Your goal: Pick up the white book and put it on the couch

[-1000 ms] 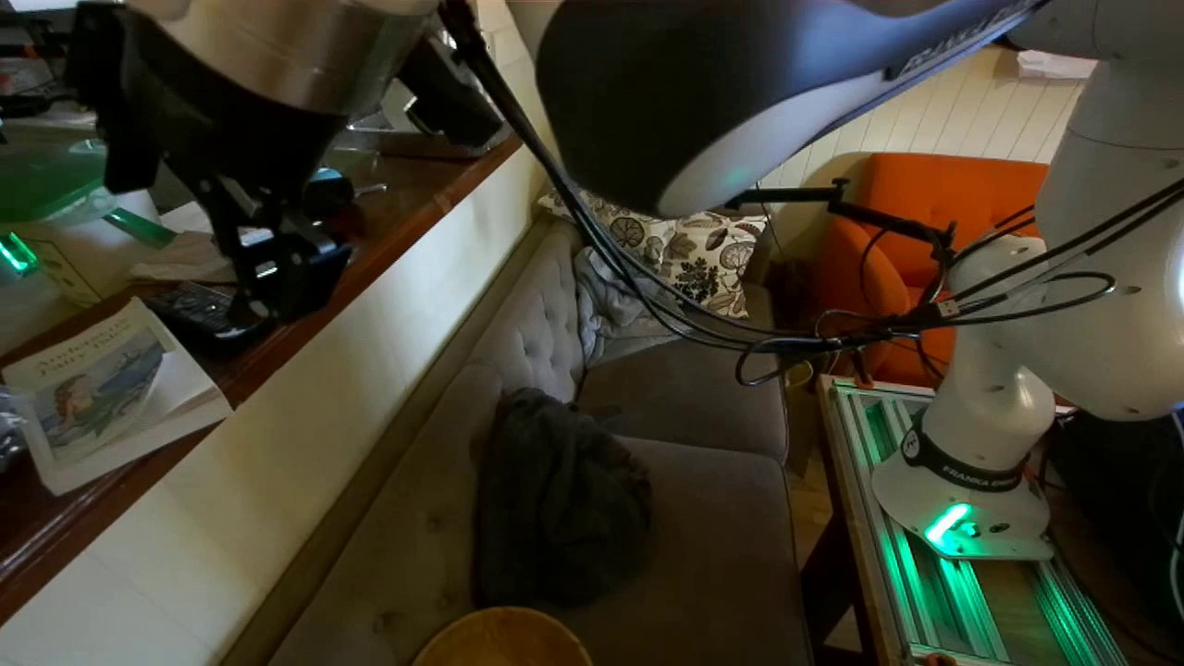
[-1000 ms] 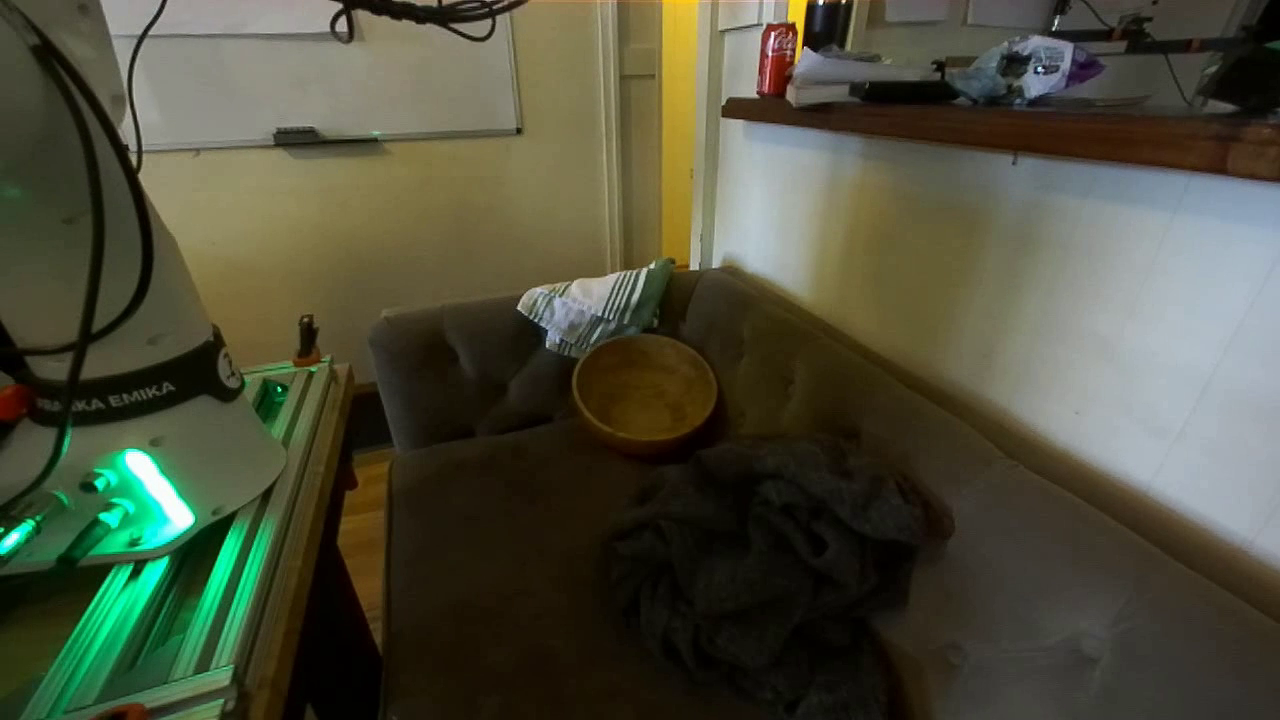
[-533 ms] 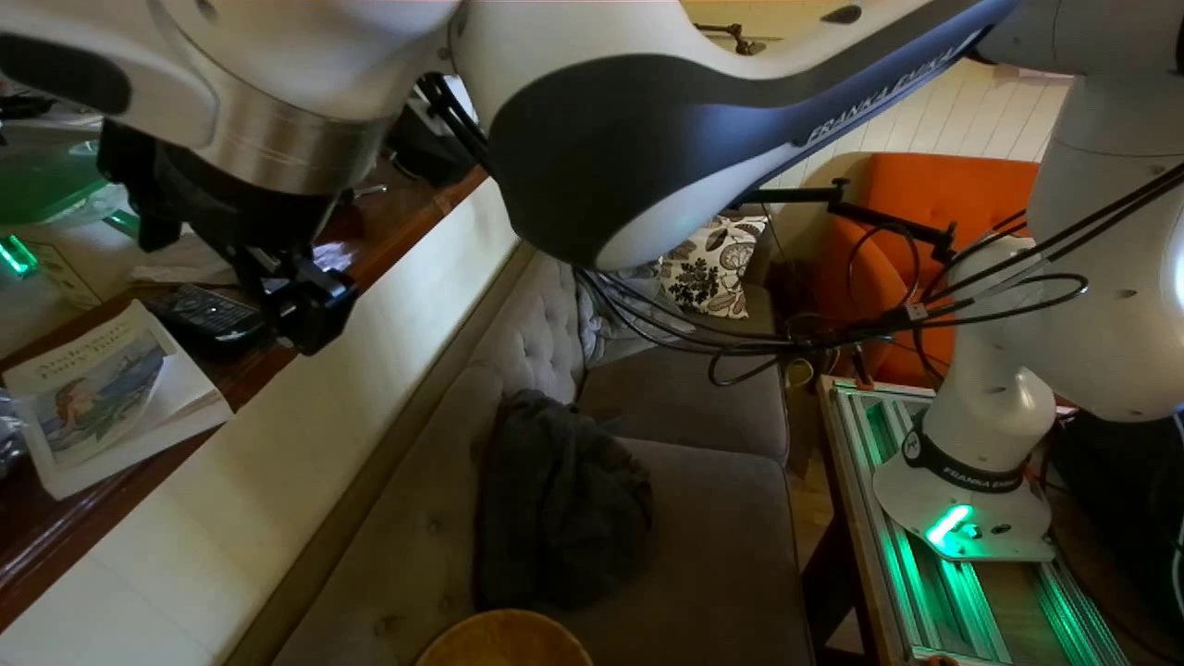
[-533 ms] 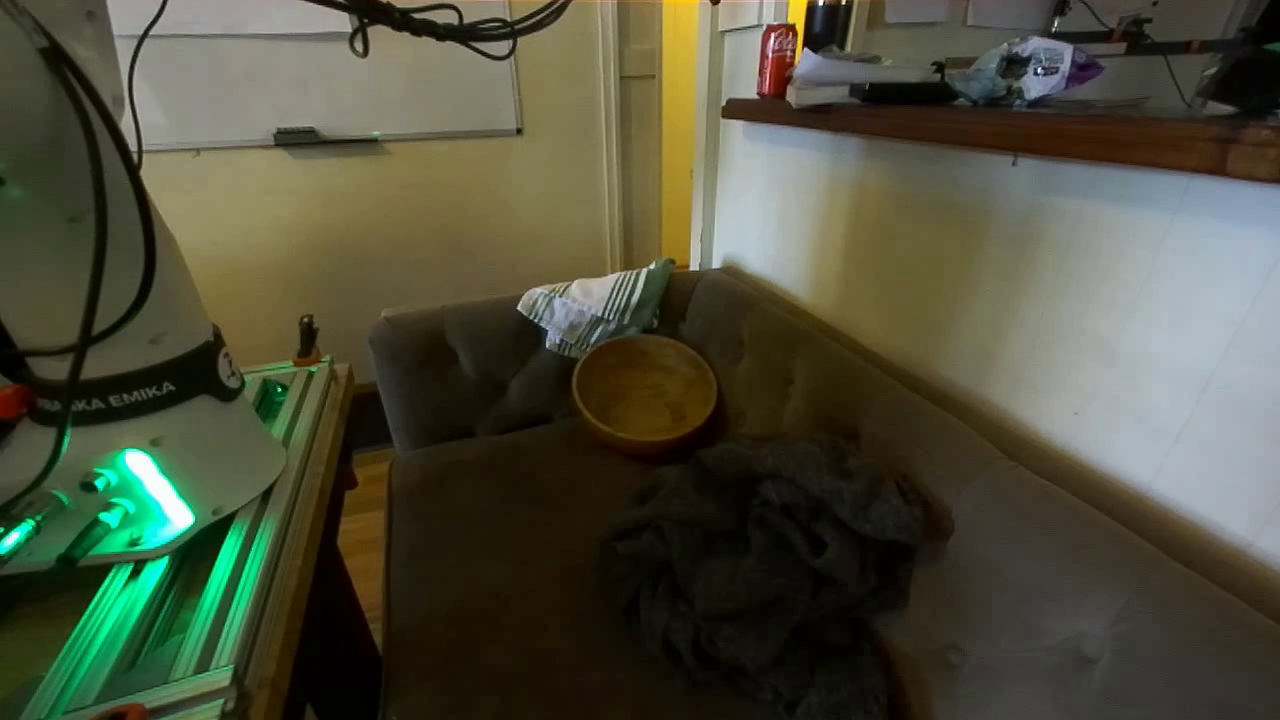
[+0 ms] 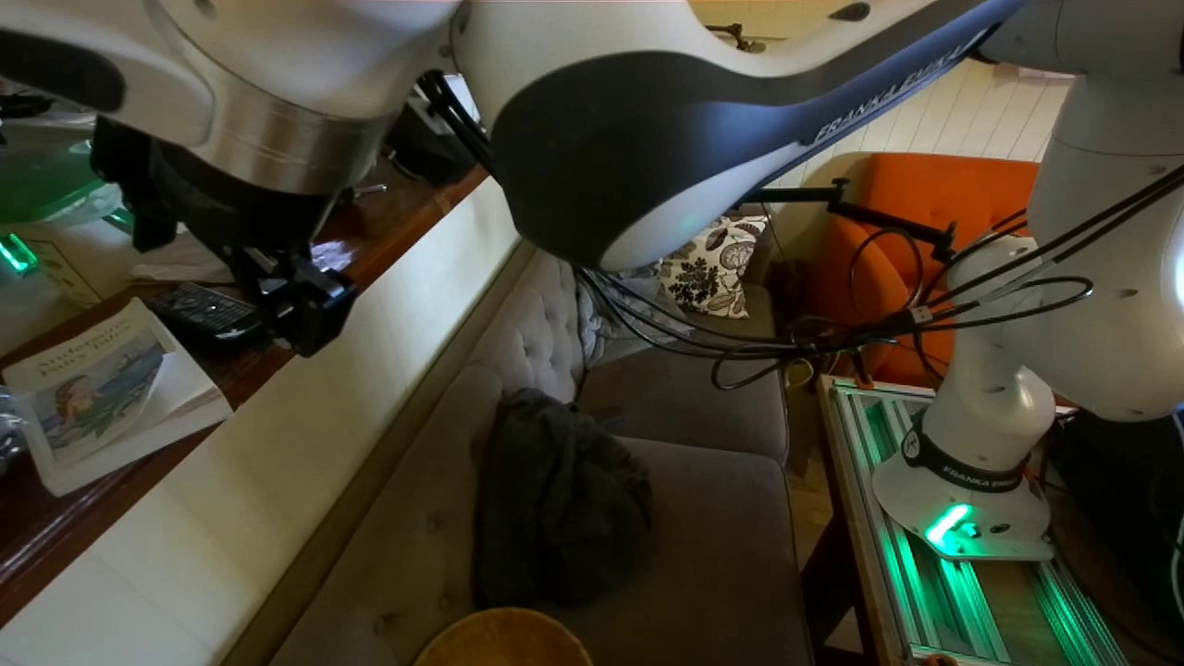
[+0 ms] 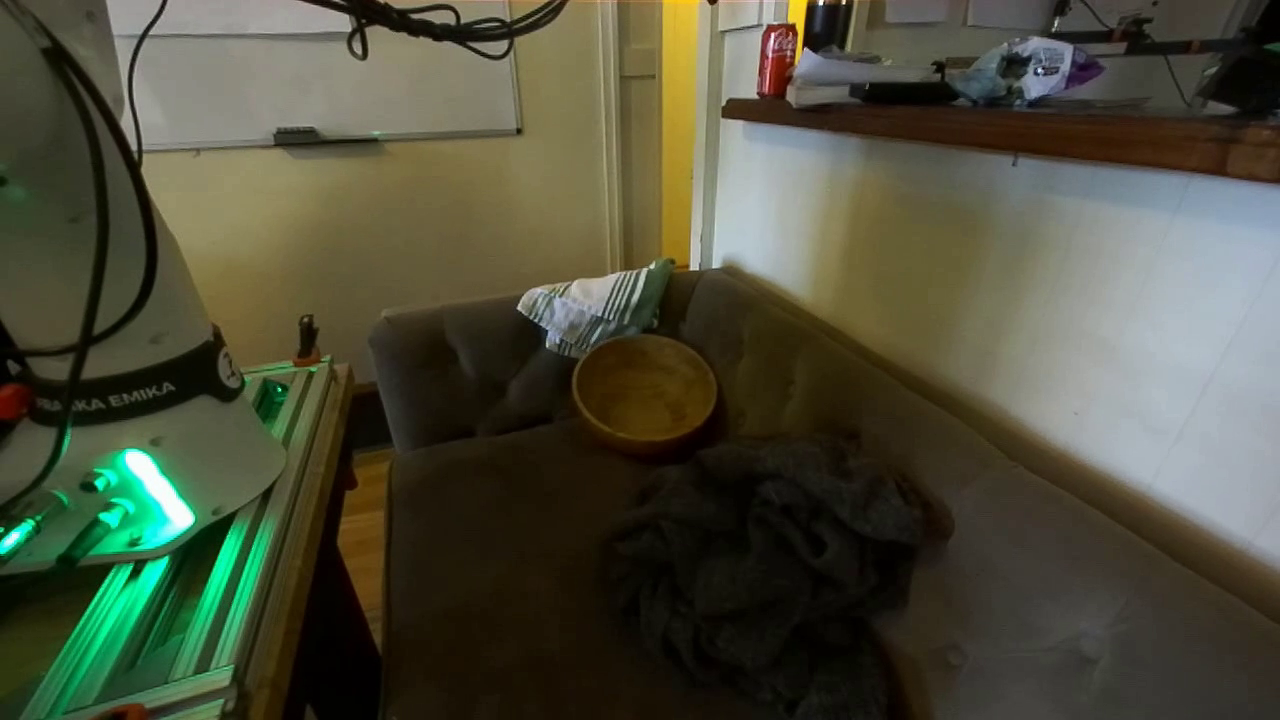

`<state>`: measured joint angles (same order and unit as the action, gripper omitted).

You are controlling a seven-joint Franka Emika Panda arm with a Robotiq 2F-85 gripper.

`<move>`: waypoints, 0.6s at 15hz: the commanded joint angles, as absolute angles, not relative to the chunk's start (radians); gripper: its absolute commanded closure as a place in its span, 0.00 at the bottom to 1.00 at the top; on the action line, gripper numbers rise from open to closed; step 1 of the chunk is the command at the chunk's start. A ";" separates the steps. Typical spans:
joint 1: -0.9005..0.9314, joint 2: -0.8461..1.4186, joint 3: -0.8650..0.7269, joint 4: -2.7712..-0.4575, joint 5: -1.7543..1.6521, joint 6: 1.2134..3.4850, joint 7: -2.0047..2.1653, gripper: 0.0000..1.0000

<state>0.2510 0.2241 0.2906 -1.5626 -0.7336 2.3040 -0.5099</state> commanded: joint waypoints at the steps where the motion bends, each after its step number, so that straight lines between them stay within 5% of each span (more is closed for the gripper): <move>1: 0.269 0.226 0.272 -1.557 -0.727 2.302 -0.514 0.00; 9: 0.273 0.237 0.255 -1.628 -0.794 2.406 -0.526 0.00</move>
